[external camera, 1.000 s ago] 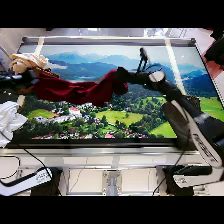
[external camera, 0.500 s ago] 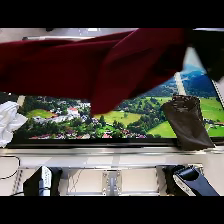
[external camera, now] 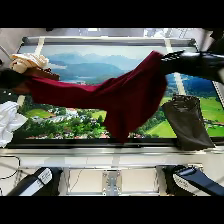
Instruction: Fold the shirts.
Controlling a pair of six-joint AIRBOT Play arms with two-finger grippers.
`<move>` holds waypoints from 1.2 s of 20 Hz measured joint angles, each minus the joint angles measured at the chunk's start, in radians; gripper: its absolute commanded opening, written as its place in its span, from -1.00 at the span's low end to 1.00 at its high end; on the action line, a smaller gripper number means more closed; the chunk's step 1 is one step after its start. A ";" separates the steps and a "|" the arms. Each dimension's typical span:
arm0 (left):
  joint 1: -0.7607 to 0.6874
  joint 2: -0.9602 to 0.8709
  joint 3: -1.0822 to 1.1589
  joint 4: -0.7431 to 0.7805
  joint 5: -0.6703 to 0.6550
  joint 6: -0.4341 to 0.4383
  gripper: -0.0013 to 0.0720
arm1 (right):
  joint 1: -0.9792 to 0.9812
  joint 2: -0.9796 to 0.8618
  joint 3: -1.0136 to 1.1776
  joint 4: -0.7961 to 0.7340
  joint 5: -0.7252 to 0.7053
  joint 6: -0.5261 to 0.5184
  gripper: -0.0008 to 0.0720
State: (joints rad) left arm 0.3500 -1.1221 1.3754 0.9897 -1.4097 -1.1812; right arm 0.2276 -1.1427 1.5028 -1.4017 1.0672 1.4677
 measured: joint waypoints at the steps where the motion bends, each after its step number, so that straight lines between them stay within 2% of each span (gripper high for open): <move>1: -0.064 -0.089 0.000 0.062 -0.014 -0.008 -0.92 | -0.011 -0.084 0.000 -0.001 0.004 0.003 -0.94; 2: -0.125 -0.190 0.002 0.119 -0.017 -0.014 -0.92 | -0.020 -0.170 0.001 0.004 -0.006 0.005 -0.93; 3: -0.171 -0.274 0.002 0.170 -0.008 -0.019 -0.90 | -0.028 -0.252 0.001 0.014 -0.031 0.007 -0.81; 4: -0.210 -0.363 0.006 0.215 0.021 -0.040 -0.89 | -0.035 -0.328 0.001 0.022 -0.065 0.011 -0.26; 5: -0.237 -0.438 0.014 0.258 0.062 -0.072 -0.48 | -0.038 -0.387 0.002 0.034 -0.111 0.018 0.31; 6: -0.254 -0.493 0.026 0.284 0.105 -0.107 0.26 | -0.041 -0.435 0.003 0.048 -0.169 0.024 0.38; 7: -0.266 -0.536 0.045 0.304 0.159 -0.142 0.80 | -0.043 -0.468 0.006 0.062 -0.221 0.030 0.38; 8: -0.272 -0.561 0.070 0.317 0.205 -0.168 0.99 | -0.045 -0.492 0.016 0.070 -0.275 0.034 0.38; 10: -0.269 -0.577 0.142 0.341 0.288 -0.208 0.99 | -0.053 -0.515 0.058 0.076 -0.332 0.039 0.38; 12: -0.253 -0.549 0.210 0.349 0.334 -0.227 0.98 | -0.071 -0.513 0.116 0.055 -0.320 0.042 0.37; 16: -0.186 -0.403 0.226 0.364 0.325 -0.240 0.96 | -0.150 -0.436 0.208 -0.018 -0.147 0.043 0.37; 19: -0.116 -0.240 0.032 0.366 0.298 -0.233 0.96 | -0.211 -0.365 0.188 -0.037 0.011 0.020 0.37; 21: -0.079 -0.120 -0.169 0.333 0.327 -0.231 0.97 | -0.228 -0.323 0.106 -0.007 0.078 -0.013 0.37; 24: -0.046 0.057 -0.490 0.222 0.423 -0.229 0.96 | -0.229 -0.294 -0.077 0.086 0.034 -0.044 0.37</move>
State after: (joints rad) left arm 0.3042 -1.0653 0.8856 1.2118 -0.9863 -1.4101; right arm -0.0010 -1.4372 1.4258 -1.3159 1.1015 1.4235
